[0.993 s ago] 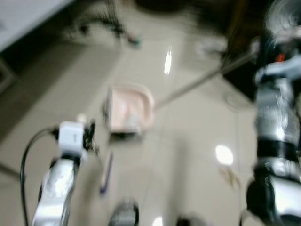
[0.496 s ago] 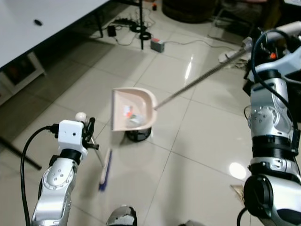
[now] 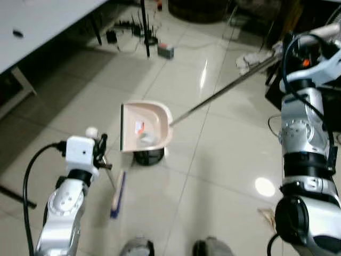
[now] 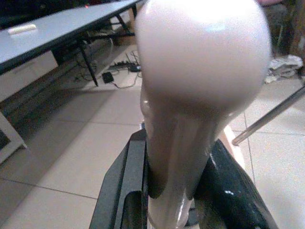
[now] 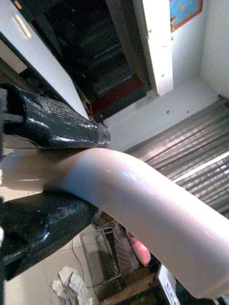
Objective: Sweep floor
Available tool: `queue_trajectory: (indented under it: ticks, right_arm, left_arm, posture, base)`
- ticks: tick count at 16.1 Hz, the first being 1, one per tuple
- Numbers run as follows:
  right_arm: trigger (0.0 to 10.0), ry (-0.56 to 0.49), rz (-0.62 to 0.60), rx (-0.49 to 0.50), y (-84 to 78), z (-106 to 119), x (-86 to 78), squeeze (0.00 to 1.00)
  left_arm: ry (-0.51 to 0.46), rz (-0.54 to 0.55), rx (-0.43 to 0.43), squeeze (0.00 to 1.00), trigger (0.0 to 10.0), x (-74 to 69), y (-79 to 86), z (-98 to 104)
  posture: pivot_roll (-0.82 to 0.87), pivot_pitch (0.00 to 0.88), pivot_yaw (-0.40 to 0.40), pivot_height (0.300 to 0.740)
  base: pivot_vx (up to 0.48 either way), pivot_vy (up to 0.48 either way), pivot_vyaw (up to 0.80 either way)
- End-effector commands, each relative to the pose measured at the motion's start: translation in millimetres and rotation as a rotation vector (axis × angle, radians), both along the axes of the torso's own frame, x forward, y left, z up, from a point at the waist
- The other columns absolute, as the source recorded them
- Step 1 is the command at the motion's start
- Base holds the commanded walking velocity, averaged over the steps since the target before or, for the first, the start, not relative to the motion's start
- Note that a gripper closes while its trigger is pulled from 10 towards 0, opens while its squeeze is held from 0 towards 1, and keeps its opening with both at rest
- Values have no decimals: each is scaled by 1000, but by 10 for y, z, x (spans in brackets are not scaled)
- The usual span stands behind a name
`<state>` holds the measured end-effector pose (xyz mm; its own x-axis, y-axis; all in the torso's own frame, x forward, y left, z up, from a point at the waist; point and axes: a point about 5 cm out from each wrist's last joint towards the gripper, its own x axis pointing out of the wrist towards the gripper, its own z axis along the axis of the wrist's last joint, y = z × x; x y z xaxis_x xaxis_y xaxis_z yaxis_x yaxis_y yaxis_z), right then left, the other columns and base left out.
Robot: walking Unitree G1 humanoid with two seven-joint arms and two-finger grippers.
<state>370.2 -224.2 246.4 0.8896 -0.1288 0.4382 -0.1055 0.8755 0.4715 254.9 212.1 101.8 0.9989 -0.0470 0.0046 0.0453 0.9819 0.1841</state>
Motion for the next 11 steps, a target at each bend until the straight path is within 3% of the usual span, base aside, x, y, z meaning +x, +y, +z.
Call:
queue_trajectory:
  ticks: [1, 11]
  right_arm:
    - [10000, -55, -31, 12, -69, 122, -19, 0]
    - [10000, -35, -84, 54, -171, 67, -23, 0]
  left_arm:
    - [-34, -7, 9, 0, 10000, -6, -9, 64]
    - [-21, -21, 18, 0, 10000, -24, -16, 47]
  posture:
    - [113, 126, -3, 740]
    - [109, 128, 4, 740]
  base:
    - [356, 0, 0]
    - [357, 0, 40]
